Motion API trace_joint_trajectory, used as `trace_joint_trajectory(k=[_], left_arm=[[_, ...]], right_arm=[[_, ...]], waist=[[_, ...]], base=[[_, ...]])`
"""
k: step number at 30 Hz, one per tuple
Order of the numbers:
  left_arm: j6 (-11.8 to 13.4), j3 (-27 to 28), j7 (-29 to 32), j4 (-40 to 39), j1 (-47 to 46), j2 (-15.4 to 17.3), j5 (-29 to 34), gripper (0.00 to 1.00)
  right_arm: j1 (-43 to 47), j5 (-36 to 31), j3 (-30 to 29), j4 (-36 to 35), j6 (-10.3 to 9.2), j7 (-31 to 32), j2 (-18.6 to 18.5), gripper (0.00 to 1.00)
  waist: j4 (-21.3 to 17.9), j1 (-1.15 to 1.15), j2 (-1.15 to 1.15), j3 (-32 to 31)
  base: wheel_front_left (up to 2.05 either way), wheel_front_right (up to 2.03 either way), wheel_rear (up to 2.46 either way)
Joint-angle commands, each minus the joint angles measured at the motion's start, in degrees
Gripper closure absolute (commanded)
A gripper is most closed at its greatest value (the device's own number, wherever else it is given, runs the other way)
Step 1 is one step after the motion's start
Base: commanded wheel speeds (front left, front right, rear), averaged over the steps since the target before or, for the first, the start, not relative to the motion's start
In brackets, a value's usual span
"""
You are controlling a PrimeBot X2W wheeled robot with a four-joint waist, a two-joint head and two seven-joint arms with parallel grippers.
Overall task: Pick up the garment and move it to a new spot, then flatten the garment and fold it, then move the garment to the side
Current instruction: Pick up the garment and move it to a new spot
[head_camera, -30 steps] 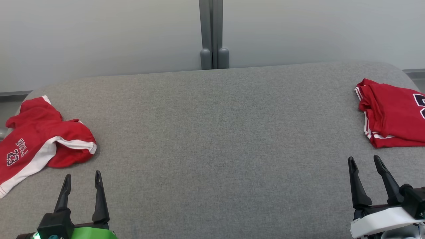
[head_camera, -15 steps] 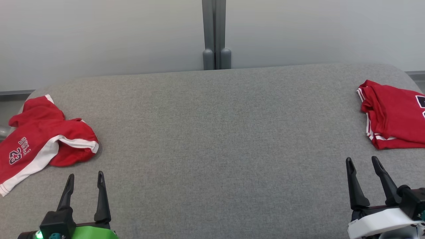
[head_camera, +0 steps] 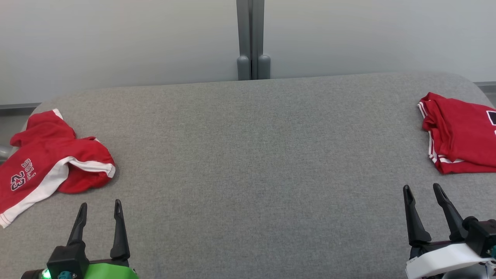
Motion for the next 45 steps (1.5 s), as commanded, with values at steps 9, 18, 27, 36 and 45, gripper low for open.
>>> trace_joint_trajectory(k=[9,18,27,36,45], left_arm=[[-0.07,0.58,-0.16,0.04,-1.16,0.64,0.26,0.0],[0.54,0.69,-0.09,-0.44,-1.16,0.59,0.2,0.0],[0.96,0.47,-0.09,-0.71,-1.62,0.13,0.4,0.0],[1.44,0.96,-0.09,-1.18,-0.26,-0.13,0.15,0.0],[1.61,1.27,-0.09,-1.55,0.4,-0.48,0.06,0.0]], right_arm=[[0.78,-0.11,-0.47,0.12,-0.09,-0.1,0.14,0.0],[0.87,0.24,-0.78,-0.09,-0.09,-0.07,-0.3,0.0],[0.33,0.62,-1.14,-0.1,-0.09,-0.03,-0.78,0.0],[-0.05,0.8,-0.76,0.22,-0.1,-0.01,-1.1,0.0],[-0.13,0.7,-0.5,0.0,-0.1,0.32,-1.41,0.0]], waist=[[1.93,0.0,0.0,0.34],[7.42,0.0,0.0,1.81],[15.08,0.0,0.0,3.19],[21.47,0.0,0.0,3.63],[24.47,0.0,0.0,3.96]], base=[[0.0,0.0,0.0],[0.0,0.0,0.0],[0.0,0.0,0.0],[0.0,0.0,0.0],[0.0,0.0,0.0]])
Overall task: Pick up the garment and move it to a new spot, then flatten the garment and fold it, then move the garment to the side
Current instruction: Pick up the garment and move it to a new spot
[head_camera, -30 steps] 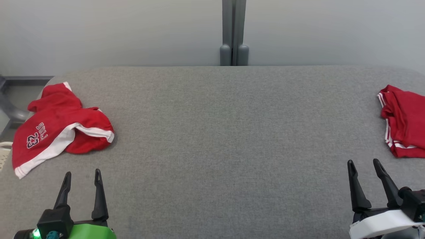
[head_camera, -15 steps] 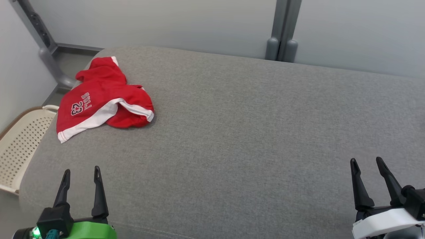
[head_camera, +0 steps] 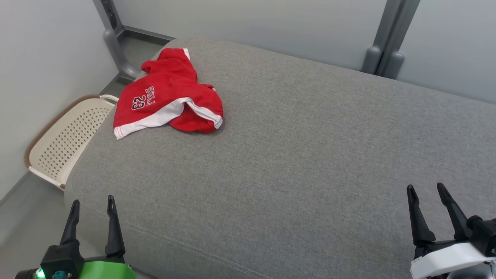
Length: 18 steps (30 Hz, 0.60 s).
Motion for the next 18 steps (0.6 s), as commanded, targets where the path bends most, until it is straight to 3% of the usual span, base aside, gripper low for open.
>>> trace_joint_trajectory(k=[1,11,18], left_arm=[[0.26,0.19,-0.01,-0.15,0.65,-0.03,-0.26,0.0],[0.55,0.96,-0.01,0.12,0.11,-0.39,-0.18,0.0],[0.46,2.09,-0.01,0.0,-6.57,-0.6,-0.66,0.0]], right_arm=[[-0.3,0.37,0.0,0.06,-0.1,0.1,-0.34,0.0],[-0.54,0.41,0.45,0.05,-0.1,0.3,-0.74,0.0],[-1.74,0.16,-0.81,-1.96,-0.1,1.39,-2.82,0.0]], waist=[[0.79,0.0,0.0,0.23],[-0.57,0.0,0.0,0.26],[-3.67,0.0,0.0,4.02]], base=[[0.0,0.0,0.0],[0.0,0.0,0.0],[0.0,0.0,0.0]])
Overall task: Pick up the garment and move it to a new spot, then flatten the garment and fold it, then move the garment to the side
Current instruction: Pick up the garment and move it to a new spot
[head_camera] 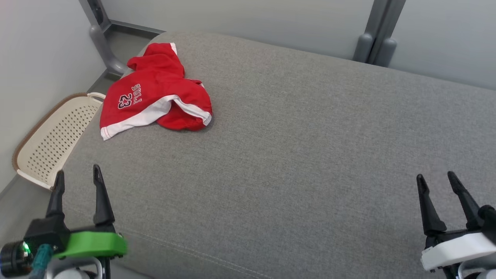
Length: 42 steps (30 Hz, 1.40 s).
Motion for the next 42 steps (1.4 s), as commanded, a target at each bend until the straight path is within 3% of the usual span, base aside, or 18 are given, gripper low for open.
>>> trace_joint_trajectory(k=[1,8,20,32,42], left_arm=[[0.21,0.38,-0.01,-0.05,-2.38,0.01,-0.26,0.0],[0.3,1.87,0.0,1.38,-14.96,0.65,-0.38,0.0],[0.08,4.57,0.21,11.1,-37.69,5.43,-1.52,0.0],[0.37,4.87,6.51,27.55,-48.87,9.02,-2.92,0.0],[0.98,4.74,19.82,40.01,-49.7,11.05,-4.64,0.0]], right_arm=[[-0.99,0.32,-0.41,-0.82,-0.11,0.48,-0.98,0.0],[-2.99,1.31,-3.75,-4.39,-0.11,1.82,-5.48,0.0],[-4.33,3.33,-12.91,-9.81,-0.11,1.9,-11.34,0.0],[-5.26,4.3,-16.58,-12.82,-0.12,1.63,-12.44,0.0],[-5.38,3.92,-16.45,-12.23,-0.12,1.43,-11.98,0.0]], waist=[[-2.41,0.0,0.0,2.82],[-8.35,0.0,0.0,11.38],[-17.17,0.0,0.0,25.21],[-19.79,0.0,0.0,31.8],[-20.2,0.0,0.0,31.27]], base=[[0.0,0.0,0.0],[0.0,0.0,0.0],[0.0,0.0,0.0],[0.0,0.0,0.0],[0.0,0.0,0.0]])
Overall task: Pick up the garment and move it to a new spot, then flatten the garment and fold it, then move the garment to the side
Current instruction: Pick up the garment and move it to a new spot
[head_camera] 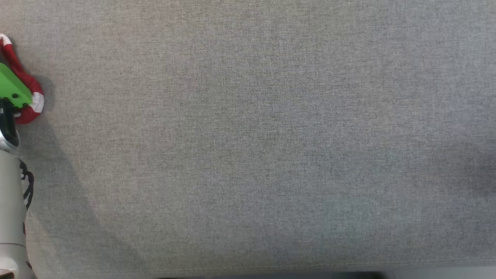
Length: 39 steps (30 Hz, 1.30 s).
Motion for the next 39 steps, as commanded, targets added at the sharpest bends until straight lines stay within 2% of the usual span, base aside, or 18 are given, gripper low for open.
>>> trace_joint_trajectory(k=[1,4,5,6,10,14,21,26,29,39], left_arm=[[0.06,-0.01,2.11,1.61,-0.02,0.3,-0.8,0.0],[-1.02,-0.12,4.4,2.98,-0.31,0.46,-1.45,0.0],[-1.17,-0.24,4.87,3.31,-0.36,0.61,-1.57,0.55],[-1.39,-0.21,5.0,3.48,-0.33,0.68,-1.82,1.0],[-1.95,-0.31,3.89,3.97,0.09,1.05,-2.22,1.0],[-1.96,-0.57,0.34,3.4,-0.23,1.45,-1.82,1.0],[-2.86,-1.79,-6.05,-0.84,-3.87,2.99,-0.31,1.0],[-3.14,-3.42,-7.54,-4.97,-6.16,3.61,0.73,1.0],[-3.64,-5.16,-7.28,-8.58,-7.31,3.35,1.76,1.0],[-5.17,-13.41,-1.86,-22.72,-11.64,-1.67,4.69,1.0]], right_arm=[[-0.57,-0.06,0.02,0.01,-0.12,-0.15,0.12,0.0],[-0.76,-0.24,0.34,0.02,-0.12,-0.09,0.25,0.0],[-0.87,-0.29,0.5,0.06,-0.12,-0.09,0.3,0.0],[-1.0,-0.33,0.66,0.13,-0.12,-0.06,0.35,0.0],[-1.4,-0.24,1.43,0.67,-0.12,-0.08,0.69,0.0],[-1.95,-0.24,2.22,1.56,-0.12,-0.52,1.17,0.0],[-3.03,-0.54,4.71,4.07,-0.12,-1.4,3.02,0.0],[-3.96,-0.89,6.78,6.41,-0.12,-2.43,4.77,0.0],[-4.44,-0.99,7.79,8.08,-0.12,-3.0,6.06,0.0],[-4.69,-1.84,10.55,12.68,-0.12,-4.48,9.86,0.0]], waist=[[0.04,-0.01,0.0,-0.21],[0.09,-0.01,0.0,-0.47],[0.09,-0.01,0.0,-0.61],[0.05,-0.01,0.0,-0.78],[-0.28,-0.01,0.0,-1.93],[-0.85,-0.01,0.0,-3.53],[-2.19,-0.01,0.0,-7.81],[-4.08,-0.01,0.0,-11.3],[-5.8,-0.01,0.0,-13.45],[-13.25,-0.01,0.0,-18.75]], base=[[0.0,0.0,0.0],[0.0,0.0,0.0],[0.0,0.0,0.0],[0.0,0.0,0.0],[0.0,0.0,0.0],[0.0,0.0,0.0],[0.0,0.0,0.0],[0.0,0.0,0.0],[0.0,0.0,0.0],[0.0,0.0,0.0]])
